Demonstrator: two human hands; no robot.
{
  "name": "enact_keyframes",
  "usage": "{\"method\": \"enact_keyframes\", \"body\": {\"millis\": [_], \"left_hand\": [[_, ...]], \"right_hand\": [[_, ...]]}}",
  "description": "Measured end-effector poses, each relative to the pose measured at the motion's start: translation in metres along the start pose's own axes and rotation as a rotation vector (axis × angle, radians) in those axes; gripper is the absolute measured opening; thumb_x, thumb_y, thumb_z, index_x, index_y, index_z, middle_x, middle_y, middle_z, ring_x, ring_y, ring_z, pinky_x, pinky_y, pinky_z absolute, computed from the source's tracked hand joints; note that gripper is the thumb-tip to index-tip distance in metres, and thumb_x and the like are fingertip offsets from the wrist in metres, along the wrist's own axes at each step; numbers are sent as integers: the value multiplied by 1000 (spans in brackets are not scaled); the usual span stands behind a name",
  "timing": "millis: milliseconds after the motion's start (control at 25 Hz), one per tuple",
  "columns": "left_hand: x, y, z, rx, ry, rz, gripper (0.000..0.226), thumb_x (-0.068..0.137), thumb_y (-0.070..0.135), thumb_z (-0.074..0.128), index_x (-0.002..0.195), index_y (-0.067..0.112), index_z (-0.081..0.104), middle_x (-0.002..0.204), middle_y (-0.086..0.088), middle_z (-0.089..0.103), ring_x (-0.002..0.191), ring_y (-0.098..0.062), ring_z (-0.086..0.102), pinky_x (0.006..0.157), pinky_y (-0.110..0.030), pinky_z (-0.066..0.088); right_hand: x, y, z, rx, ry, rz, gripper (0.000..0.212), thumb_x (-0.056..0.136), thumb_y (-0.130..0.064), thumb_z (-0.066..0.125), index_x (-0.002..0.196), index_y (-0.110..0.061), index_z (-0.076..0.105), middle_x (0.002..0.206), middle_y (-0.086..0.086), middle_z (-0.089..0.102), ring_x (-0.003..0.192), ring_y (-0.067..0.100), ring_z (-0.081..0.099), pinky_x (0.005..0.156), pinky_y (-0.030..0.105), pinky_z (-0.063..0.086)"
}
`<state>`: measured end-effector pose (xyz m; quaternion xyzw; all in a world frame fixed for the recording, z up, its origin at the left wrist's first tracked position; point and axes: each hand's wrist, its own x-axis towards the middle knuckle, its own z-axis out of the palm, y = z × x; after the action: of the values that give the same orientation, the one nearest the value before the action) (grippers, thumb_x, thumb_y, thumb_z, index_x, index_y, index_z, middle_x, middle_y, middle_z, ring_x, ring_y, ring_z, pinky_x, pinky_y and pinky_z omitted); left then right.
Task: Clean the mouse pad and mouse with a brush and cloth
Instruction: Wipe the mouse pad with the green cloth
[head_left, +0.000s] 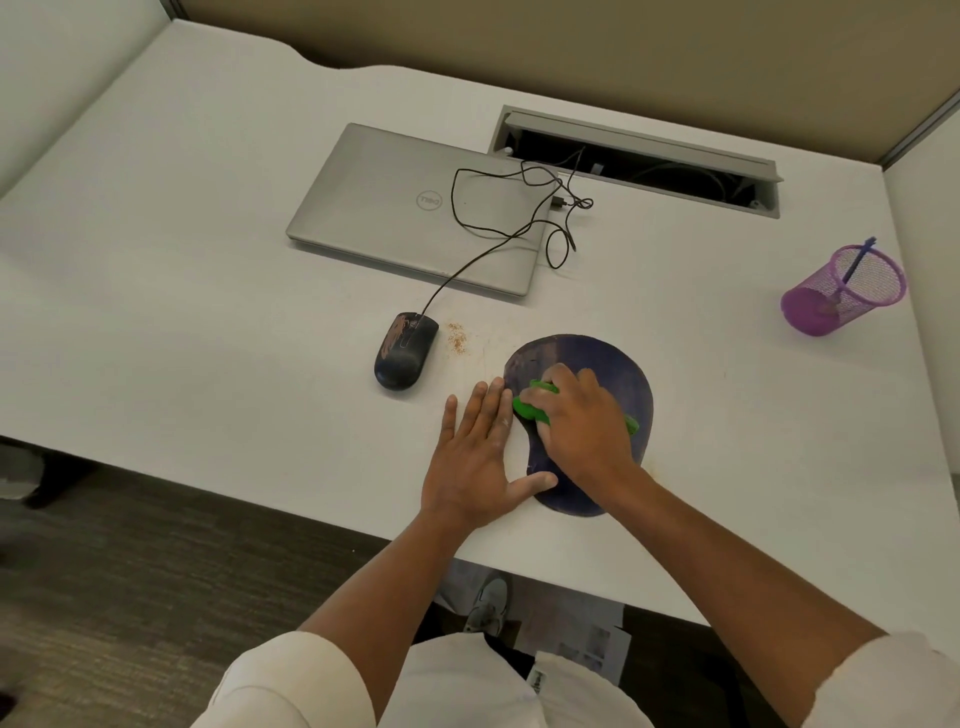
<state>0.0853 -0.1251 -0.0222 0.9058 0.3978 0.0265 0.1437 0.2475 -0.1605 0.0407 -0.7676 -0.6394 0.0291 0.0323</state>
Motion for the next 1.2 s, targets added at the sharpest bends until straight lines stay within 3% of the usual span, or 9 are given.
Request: {"method": "enact_keyframes", "body": {"millis": [280,600,920,1200], "left_hand": [[1,2,5,10,19,-16,117,82,96,21,164,13,4,172,-4,-4,157,-18,-14,126,-51,-8],[1,5,1,8,1,-31,114,83,95,20,162,18,-6,172,-1,-6,157,-16,-16,125,-48,-12],[-1,4,3,33,15,-23,114,84,94,20,164,16,-2,172,-4,-7,157,-18,-16,126,-50,-11],[1,3,4,15,15,-29,115,83,95,20,164,16,-1,172,-2,-6,157,-17,-16,125,-49,-12]], "right_hand": [[6,0,4,-104,-15,-105,21,100,-30,53,110,-27,71,118,3,59,96,24,53,68,36,54],[68,9,-10,-91,-67,-30,24,98,-32,51,111,-24,70,110,2,53,97,25,51,69,37,49],[-15,4,-10,-53,-111,-215,21,97,-32,54,105,-30,74,105,0,59,87,20,51,59,29,44],[42,-5,-5,-72,-48,37,22,96,-28,55,113,-24,69,116,3,55,101,25,52,66,34,45]]}}
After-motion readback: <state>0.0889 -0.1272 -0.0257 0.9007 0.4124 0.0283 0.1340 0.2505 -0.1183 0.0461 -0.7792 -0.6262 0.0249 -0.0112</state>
